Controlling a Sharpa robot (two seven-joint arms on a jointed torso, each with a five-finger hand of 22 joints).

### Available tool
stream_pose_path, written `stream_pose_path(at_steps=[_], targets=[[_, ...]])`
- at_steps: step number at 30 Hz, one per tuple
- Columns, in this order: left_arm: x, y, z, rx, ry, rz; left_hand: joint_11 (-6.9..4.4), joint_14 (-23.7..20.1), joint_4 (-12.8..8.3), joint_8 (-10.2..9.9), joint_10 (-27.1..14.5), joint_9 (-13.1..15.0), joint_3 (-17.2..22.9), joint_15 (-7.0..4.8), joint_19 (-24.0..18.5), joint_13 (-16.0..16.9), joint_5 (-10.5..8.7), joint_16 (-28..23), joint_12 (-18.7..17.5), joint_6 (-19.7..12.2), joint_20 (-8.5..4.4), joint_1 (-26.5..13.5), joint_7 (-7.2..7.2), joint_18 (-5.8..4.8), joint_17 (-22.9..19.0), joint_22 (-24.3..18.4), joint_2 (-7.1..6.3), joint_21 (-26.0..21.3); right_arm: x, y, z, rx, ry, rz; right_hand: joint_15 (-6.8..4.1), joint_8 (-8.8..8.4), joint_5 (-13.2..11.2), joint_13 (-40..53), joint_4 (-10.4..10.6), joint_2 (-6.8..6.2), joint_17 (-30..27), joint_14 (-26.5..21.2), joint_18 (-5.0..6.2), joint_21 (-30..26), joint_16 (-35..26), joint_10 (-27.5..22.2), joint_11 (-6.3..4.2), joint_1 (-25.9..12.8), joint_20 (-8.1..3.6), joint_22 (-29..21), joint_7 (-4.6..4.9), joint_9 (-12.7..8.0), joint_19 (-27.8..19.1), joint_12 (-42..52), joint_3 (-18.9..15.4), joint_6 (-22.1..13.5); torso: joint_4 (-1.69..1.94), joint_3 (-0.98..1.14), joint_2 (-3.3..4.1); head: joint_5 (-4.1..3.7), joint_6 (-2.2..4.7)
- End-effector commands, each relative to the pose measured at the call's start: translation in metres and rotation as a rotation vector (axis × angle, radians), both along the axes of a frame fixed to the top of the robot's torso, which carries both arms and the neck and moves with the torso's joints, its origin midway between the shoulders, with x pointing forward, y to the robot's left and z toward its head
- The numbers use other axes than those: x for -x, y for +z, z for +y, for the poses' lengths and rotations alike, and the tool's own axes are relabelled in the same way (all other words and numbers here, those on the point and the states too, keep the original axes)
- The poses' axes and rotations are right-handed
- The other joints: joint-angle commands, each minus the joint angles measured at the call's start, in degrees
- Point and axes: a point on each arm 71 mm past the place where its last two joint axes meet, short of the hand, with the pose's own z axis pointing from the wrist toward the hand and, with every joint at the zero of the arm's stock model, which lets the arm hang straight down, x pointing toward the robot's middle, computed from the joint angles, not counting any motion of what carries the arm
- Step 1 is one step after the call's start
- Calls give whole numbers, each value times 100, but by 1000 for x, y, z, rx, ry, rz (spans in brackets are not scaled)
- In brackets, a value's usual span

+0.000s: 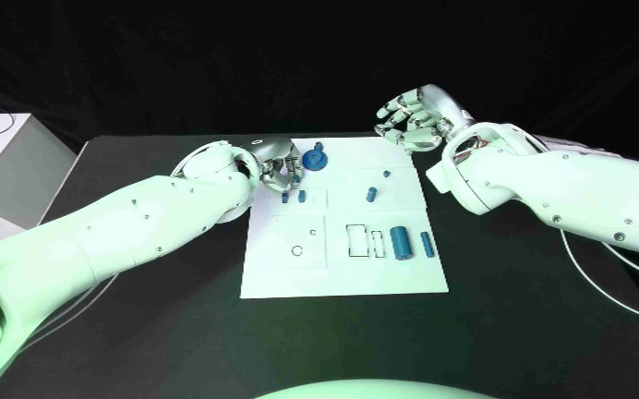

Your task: Assemble the parts on the task board

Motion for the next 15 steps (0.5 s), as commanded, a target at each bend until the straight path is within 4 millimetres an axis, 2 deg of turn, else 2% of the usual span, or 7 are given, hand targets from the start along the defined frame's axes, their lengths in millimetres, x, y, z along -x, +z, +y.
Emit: stream_pose_path(at_steps=[1, 10, 15], targets=[[3, -3, -3, -10, -29, -4, -35, 0, 6, -10, -11, 14, -46, -38, -5, 27, -23, 30, 62, 60, -20, -6, -12, -88, 9, 5, 41, -17, 0, 0, 1, 5, 9, -5, 27, -27, 39, -5, -10, 3, 6, 4, 58, -4, -26, 19, 24, -34, 7, 6, 49, 8, -21, -12, 7, -10, -5, 1, 2, -1, 3], [2, -3, -1, -13, -23, -16, -45, -15, -5, -45, -89, 19, -92, -49, -27, 119, -17, 34, 185, 34, -34, -19, -17, -82, -12, -19, 47, -41, 0, 0, 0, 5, 8, -4, 28, -29, 39, -13, -10, 0, 3, 3, 58, -9, -32, 20, 26, -37, 8, 3, 51, 8, -21, -22, 3, -14, -1, -2, 4, -3, 3], [2, -3, 0, -16, -18, -14, -20, -66, -2, -136, -258, -1, -114, -30, -74, 207, -13, 23, 291, -75, -25, -48, 3, -73, -85, -66, 34, -89, 0, 0, 0, 4, 7, -8, 28, -29, 39, -13, -10, 0, 3, 3, 58, -9, -32, 20, 26, -37, 8, 3, 51, 8, -21, -22, 3, -14, -1, 0, 2, -5, 2]])
